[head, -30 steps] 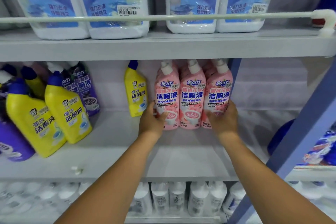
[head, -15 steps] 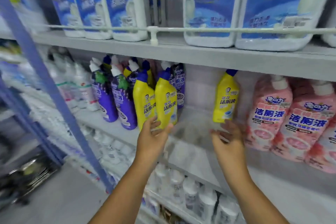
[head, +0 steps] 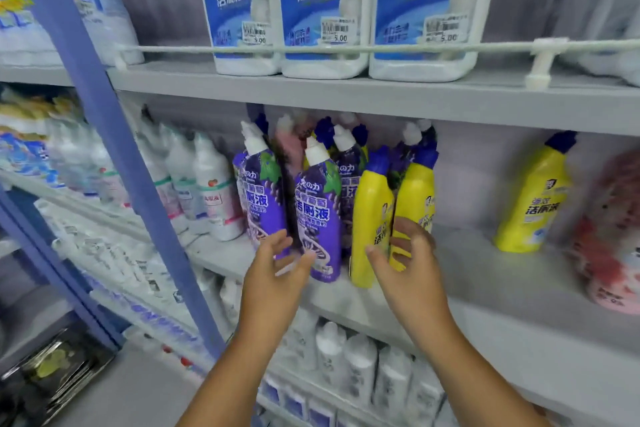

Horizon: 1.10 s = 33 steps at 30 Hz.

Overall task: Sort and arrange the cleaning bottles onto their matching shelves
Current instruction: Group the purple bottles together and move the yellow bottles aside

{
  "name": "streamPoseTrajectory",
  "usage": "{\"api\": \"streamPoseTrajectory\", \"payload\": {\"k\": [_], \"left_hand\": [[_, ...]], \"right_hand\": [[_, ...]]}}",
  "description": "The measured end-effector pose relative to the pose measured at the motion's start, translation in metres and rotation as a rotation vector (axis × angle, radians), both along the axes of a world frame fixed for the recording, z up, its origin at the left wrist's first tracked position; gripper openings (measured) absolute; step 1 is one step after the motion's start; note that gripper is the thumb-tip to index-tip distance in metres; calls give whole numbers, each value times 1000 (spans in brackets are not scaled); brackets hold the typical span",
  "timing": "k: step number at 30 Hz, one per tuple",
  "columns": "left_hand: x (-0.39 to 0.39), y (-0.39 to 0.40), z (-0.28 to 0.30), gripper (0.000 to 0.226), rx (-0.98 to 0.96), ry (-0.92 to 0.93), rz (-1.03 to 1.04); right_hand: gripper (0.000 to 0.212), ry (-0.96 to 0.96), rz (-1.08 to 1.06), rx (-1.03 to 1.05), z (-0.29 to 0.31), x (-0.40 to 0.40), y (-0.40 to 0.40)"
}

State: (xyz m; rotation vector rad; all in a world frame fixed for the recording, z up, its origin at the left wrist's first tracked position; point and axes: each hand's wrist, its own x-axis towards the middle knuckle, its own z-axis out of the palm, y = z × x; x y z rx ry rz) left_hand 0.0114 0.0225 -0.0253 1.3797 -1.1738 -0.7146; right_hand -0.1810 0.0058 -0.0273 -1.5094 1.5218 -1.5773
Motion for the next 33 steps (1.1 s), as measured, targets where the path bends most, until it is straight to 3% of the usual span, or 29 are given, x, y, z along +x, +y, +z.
{"api": "streamPoseTrajectory", "payload": {"k": [4,6,9,12,19,22,33], "left_hand": [[5,-27,-21,73,-31,-88,-169],[3,-36,-24,94,-34,-138,-198],[-2,-45,-16,104,-33,-180,-225],[-4,-56,-13,99,-35,-225,-192],[3,-68,-16,83,-25,-313,-197],[4,-69,-19,65,8,-309,-238],[-9,-53,-12,51,84,-231,-340]], "right_hand": [[72,139,-194,-116,12,23,-13],[72,160,-236,-89,19,29,-17],[77,301,-291,-18,23,41,-19],[82,391,-356,86,22,52,-23],[68,428,-518,225,19,53,-24],[57,427,-502,233,18,44,-25],[39,381,-437,162,9,-9,-3]]}}
